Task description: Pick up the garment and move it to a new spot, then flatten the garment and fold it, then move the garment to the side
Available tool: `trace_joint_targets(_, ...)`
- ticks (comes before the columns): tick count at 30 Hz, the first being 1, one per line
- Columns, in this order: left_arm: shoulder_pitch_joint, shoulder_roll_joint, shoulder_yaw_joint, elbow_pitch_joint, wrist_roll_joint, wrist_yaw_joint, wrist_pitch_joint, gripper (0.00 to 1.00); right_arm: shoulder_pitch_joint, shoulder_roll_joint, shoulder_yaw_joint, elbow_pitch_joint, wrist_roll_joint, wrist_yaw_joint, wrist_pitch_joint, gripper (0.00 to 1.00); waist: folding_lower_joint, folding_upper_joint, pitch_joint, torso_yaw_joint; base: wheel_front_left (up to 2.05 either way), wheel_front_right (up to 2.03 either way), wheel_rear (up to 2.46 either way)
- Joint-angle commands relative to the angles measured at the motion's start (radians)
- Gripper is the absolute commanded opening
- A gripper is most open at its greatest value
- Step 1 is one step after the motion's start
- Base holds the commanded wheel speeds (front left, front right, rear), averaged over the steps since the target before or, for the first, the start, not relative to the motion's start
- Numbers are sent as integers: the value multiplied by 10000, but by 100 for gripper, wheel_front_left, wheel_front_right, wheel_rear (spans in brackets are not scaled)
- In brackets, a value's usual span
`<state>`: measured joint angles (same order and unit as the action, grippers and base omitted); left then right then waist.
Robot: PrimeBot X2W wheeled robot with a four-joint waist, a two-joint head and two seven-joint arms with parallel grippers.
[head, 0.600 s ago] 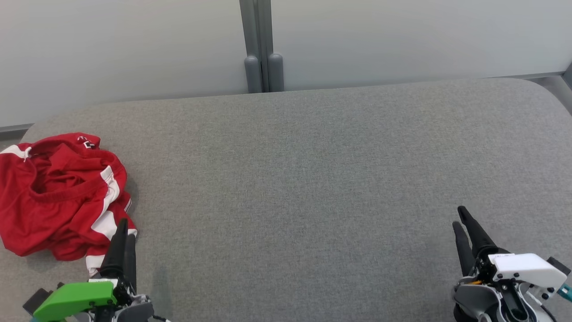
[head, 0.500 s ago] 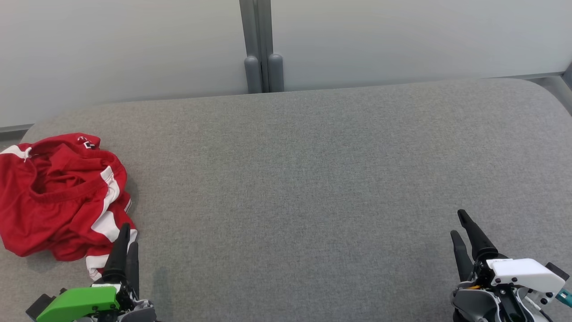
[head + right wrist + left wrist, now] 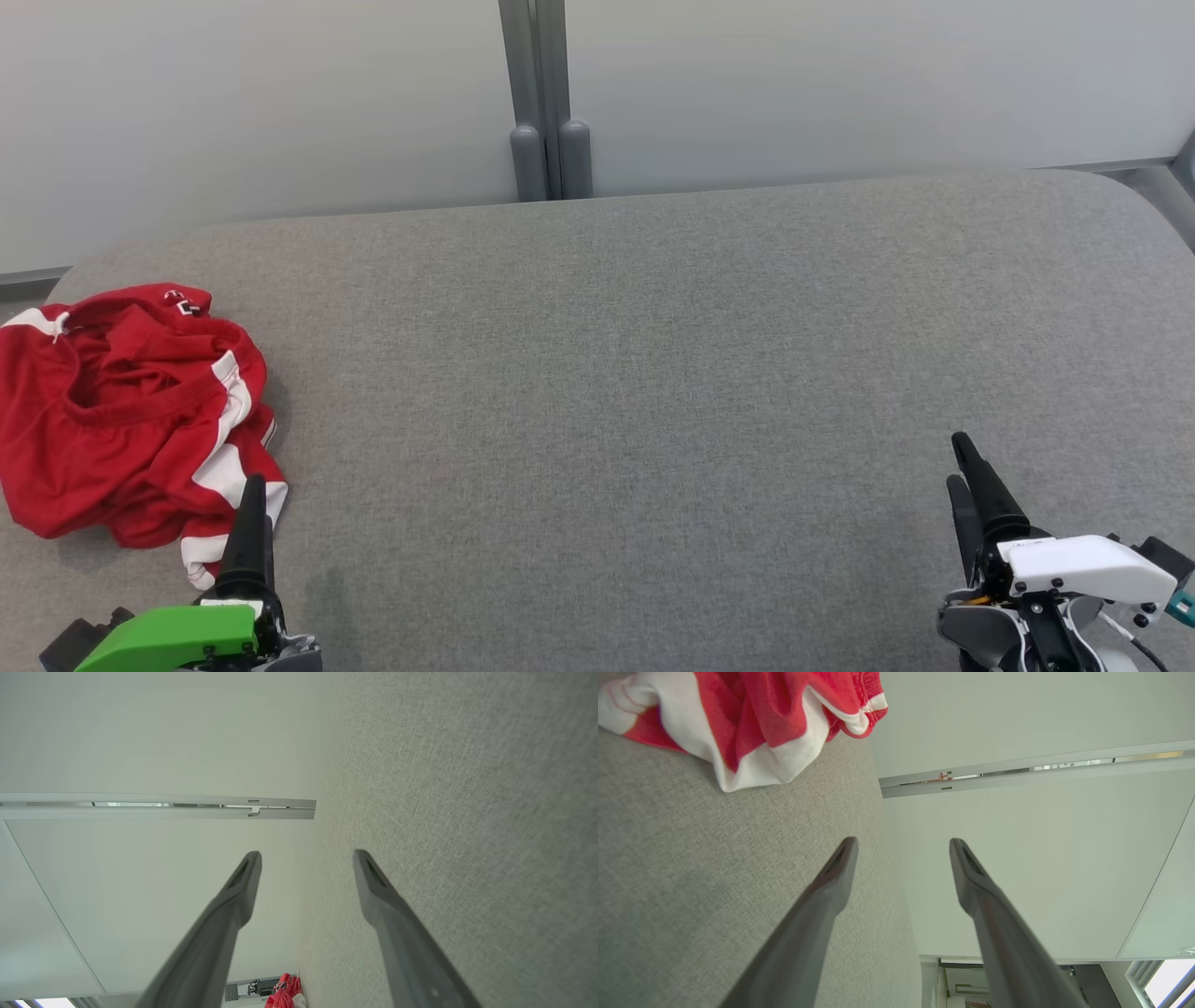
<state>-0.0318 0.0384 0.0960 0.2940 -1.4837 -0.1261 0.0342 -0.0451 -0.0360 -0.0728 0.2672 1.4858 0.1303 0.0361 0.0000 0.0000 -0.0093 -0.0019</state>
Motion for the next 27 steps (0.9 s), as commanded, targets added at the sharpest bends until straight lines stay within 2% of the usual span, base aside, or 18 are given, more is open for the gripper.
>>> trace_joint_targets(1,-97,48,11,-230,390,14,-108,100,-66,-49,52,-249,-445,1,-129,100,0,0,-9,1,0,0,0)
trace_joint_targets(27,434,84,-729,-1023,5632,1002,-1093,100,192,-91,503,55,-6100,3,-1112,100,0,0,-163,26,0,0,0)
